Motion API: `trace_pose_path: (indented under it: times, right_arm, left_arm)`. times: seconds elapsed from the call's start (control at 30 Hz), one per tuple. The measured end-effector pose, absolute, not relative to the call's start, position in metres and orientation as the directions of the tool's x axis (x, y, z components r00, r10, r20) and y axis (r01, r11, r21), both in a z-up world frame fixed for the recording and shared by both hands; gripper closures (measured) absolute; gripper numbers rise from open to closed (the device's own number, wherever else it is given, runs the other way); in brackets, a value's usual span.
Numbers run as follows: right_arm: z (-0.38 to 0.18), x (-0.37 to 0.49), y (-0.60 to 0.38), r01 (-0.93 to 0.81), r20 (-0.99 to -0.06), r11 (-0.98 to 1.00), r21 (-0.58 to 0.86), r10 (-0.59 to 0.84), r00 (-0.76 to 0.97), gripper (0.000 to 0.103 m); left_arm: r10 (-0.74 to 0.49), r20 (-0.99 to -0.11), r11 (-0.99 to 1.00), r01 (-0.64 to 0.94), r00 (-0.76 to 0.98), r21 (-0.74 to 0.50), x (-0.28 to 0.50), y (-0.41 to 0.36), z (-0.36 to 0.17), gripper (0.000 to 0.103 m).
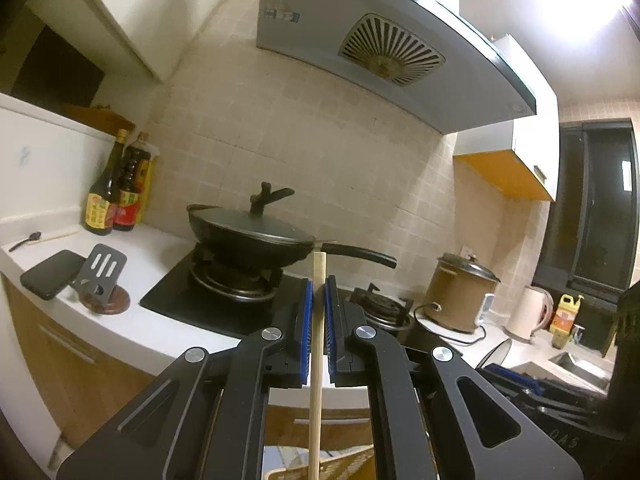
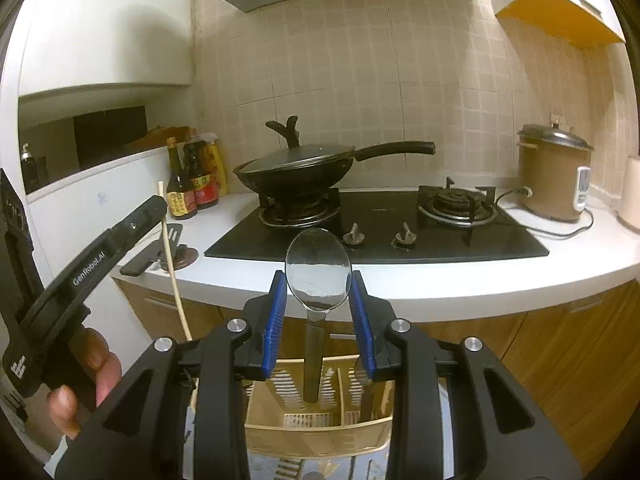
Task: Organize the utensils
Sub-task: 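Lower chopsticks and spoon into the basket and open both grippers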
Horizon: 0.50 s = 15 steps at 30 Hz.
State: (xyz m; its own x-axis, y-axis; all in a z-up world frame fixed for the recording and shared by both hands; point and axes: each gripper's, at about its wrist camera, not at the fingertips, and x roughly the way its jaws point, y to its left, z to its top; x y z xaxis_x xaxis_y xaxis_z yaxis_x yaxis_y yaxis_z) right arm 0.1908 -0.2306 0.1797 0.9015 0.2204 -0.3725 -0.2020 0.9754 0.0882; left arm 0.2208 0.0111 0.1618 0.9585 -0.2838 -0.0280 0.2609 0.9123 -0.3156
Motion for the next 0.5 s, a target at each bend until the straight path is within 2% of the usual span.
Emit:
trace_pose_path:
  times: [0.27,0.5]
  right_arm:
    - [0.162,0.203,-0.229,-0.188,-0.405,0.977,0.098,0.212,0.889,0.074]
    - [0.147,0.208,-0.221,-0.189,-0.443,0.978,0.084,0.207,0.872,0.074]
  left_arm:
    - [-0.256,-0.038,0.936,0.238,0.966,-0.26,0.222,-0.002,0.147,0.099]
    - [-0.287,-0.08,0.936,0.262,0.955,-0.235,0.224,-0.006,0.139,0.098]
